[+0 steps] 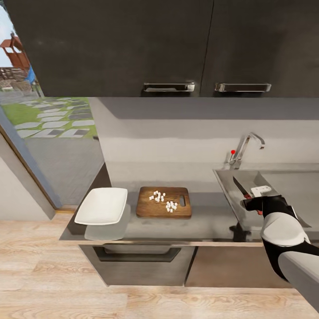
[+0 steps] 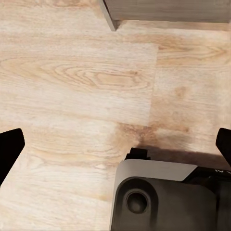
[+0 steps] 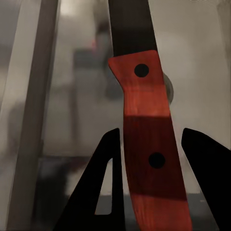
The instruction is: In the kitchen, take the Vidalia onion out of the sink, dice it on the chopping board with the paring knife, put the diced onion into the bowl on the countertop, then place both the paring knife and the chopping board into the sink.
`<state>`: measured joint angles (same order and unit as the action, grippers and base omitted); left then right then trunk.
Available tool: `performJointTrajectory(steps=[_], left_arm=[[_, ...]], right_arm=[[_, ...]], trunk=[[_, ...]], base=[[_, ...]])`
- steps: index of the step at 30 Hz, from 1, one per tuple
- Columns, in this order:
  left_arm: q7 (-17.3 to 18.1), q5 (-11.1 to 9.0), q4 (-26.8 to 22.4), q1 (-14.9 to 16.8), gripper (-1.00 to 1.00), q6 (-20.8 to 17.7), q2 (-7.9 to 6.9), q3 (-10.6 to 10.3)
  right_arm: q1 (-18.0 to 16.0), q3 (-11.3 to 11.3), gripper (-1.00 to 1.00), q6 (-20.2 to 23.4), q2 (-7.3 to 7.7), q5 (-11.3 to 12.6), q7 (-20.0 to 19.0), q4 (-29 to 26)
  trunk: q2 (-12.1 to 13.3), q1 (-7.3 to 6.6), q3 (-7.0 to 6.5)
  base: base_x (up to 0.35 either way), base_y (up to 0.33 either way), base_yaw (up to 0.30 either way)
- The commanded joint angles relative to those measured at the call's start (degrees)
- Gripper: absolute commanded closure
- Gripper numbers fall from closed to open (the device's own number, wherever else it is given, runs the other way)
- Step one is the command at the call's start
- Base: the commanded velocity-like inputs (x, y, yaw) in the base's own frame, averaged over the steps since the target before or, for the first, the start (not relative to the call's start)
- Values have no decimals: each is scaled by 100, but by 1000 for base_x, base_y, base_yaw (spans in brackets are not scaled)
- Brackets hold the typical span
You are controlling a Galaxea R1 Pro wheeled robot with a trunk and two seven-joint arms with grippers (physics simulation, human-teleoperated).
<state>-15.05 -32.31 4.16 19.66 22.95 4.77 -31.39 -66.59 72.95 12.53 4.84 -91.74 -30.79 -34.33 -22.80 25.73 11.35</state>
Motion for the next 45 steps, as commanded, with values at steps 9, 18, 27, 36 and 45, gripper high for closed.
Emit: performJointTrajectory(steps=[9, 18, 27, 36, 45], left_arm=[[-16, -4, 23, 6, -100, 33, 7, -33], [-16, -4, 23, 7, -100, 34, 7, -33], [-16, -4, 23, 3, -100, 34, 7, -33], [-16, -4, 23, 3, -100, 34, 7, -33], [-16, -4, 23, 3, -100, 34, 7, -33]], right_arm=[[2, 59, 100, 12, 129, -11, 36, 508], [14, 70, 100, 19, 161, -4, 212, 773], [15, 726, 100, 38, 461, 3, 172, 863], [15, 1390, 100, 47, 599, -1, 158, 876], [15, 1406, 100, 106, 615, -2, 191, 876]], trunk=[[-12, 6, 12], [-12, 6, 12], [-12, 6, 12], [-12, 6, 12], [-12, 6, 12]], base=[[255, 0, 0], [14, 0, 0], [0, 0, 0], [0, 0, 0], [213, 0, 0]])
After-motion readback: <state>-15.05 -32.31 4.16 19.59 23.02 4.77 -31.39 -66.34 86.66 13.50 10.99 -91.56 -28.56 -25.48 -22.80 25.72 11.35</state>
